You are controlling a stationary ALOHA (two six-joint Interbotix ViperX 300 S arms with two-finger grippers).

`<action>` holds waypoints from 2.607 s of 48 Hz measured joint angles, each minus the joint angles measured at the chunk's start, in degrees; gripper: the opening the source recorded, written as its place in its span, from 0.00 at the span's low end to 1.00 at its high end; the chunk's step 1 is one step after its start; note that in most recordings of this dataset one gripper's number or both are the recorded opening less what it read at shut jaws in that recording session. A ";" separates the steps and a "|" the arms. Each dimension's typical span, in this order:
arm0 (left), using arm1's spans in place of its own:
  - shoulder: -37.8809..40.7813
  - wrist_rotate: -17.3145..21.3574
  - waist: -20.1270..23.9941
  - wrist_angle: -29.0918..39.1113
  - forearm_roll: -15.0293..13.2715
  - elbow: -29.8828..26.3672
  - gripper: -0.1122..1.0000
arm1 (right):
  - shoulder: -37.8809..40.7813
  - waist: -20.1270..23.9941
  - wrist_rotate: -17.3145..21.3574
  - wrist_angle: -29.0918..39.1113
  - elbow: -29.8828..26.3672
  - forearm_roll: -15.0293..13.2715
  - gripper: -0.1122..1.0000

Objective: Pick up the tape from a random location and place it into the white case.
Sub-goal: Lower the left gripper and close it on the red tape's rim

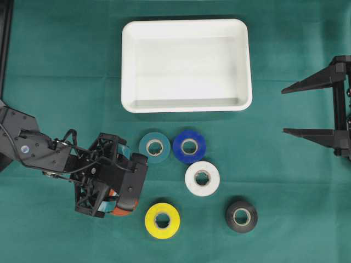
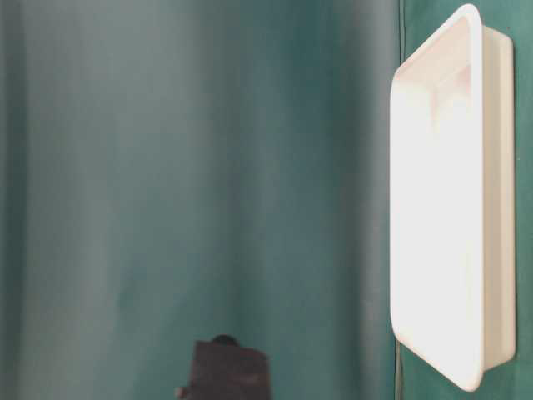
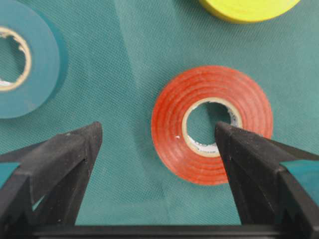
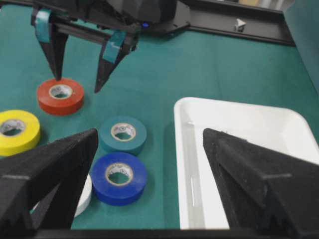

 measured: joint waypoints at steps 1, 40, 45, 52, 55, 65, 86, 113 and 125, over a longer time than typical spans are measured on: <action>0.18 0.09 0.00 -0.09 0.00 0.00 0.99 | 0.00 0.00 0.00 0.09 0.00 -0.09 0.91; 5.89 0.26 0.00 -7.82 -0.09 2.02 0.93 | 0.79 0.00 0.00 0.79 0.00 -0.09 0.91; 5.89 0.18 0.00 -7.82 -0.09 2.02 0.76 | 0.79 0.00 0.00 0.88 0.00 -0.09 0.91; 5.98 0.18 -0.62 -7.56 0.00 2.02 0.37 | 0.79 0.00 0.00 0.79 0.00 -0.09 0.91; 5.98 0.18 -0.70 -7.38 -0.09 2.02 0.30 | 0.79 0.00 0.00 0.79 0.00 0.00 0.91; 5.98 0.18 -0.62 -7.12 0.00 1.85 0.30 | 0.79 0.00 -0.09 0.79 0.00 -0.09 0.91; 4.57 -0.09 -0.88 -4.48 0.00 0.79 0.30 | 0.79 0.00 0.00 0.79 0.00 0.00 0.91; -5.01 -1.76 -0.97 11.07 0.00 -6.50 0.30 | 0.70 0.00 0.00 1.58 0.00 -0.09 0.91; -8.70 -1.76 -0.79 18.46 0.09 -11.25 0.30 | 0.62 0.00 0.00 2.02 0.00 -0.09 0.91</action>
